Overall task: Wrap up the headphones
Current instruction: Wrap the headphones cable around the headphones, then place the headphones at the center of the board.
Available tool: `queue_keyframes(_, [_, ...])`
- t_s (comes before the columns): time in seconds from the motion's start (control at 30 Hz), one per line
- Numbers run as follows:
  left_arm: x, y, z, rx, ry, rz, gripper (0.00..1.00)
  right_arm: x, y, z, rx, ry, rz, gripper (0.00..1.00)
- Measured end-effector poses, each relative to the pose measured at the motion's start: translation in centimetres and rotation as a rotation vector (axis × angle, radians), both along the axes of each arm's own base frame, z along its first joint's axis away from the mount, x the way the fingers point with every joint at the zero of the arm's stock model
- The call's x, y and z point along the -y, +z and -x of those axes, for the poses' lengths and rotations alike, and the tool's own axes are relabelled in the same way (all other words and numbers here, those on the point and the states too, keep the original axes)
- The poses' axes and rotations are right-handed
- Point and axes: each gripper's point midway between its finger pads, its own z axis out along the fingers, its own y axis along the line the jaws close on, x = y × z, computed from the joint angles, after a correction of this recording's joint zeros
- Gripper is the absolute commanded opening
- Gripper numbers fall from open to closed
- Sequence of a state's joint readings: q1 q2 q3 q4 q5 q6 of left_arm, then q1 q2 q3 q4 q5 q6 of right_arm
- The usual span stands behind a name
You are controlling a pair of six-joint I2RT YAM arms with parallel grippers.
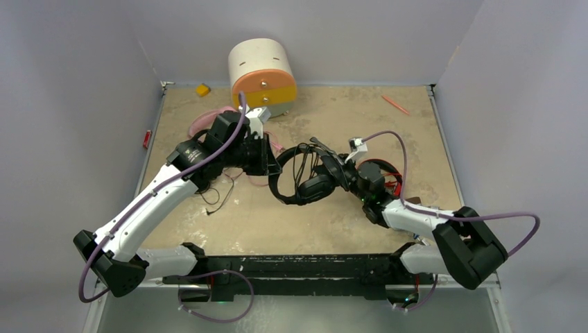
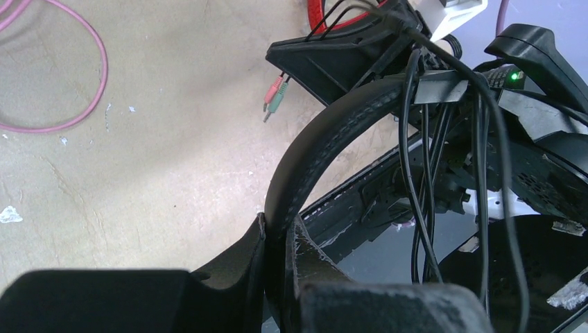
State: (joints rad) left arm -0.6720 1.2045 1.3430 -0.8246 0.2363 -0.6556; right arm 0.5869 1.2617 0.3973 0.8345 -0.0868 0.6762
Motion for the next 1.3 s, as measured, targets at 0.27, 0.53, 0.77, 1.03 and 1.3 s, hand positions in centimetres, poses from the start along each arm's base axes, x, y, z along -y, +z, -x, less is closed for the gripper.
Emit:
queue_keyframes(0.27, [-0.5, 0.0, -0.7, -0.002, 0.042, -0.001, 0.00, -1.1, -0.5, 0.7, -0.026, 0.071, -0.003, 0.00])
queue_keyframes(0.53, [-2.9, -0.9, -5.3, -0.031, 0.217, 0.025, 0.00, -3.1, -1.4, 5.7, -0.045, 0.220, -0.008, 0.00])
queue_keyframes(0.77, [-5.0, -5.4, -7.2, -0.069, 0.400, -0.038, 0.00, -6.7, 0.2, 11.1, -0.041, 0.404, -0.027, 0.00])
queue_keyframes(1.03, [-7.0, -13.7, -6.8, -0.129, 0.563, -0.077, 0.00, -9.6, 2.2, 13.2, -0.098, 0.457, -0.031, 0.00])
queue_keyframes(1.3, [-5.8, -18.7, -7.0, -0.098, 0.588, -0.165, 0.00, -9.6, -2.6, 12.8, -0.293, 0.372, 0.021, 0.00])
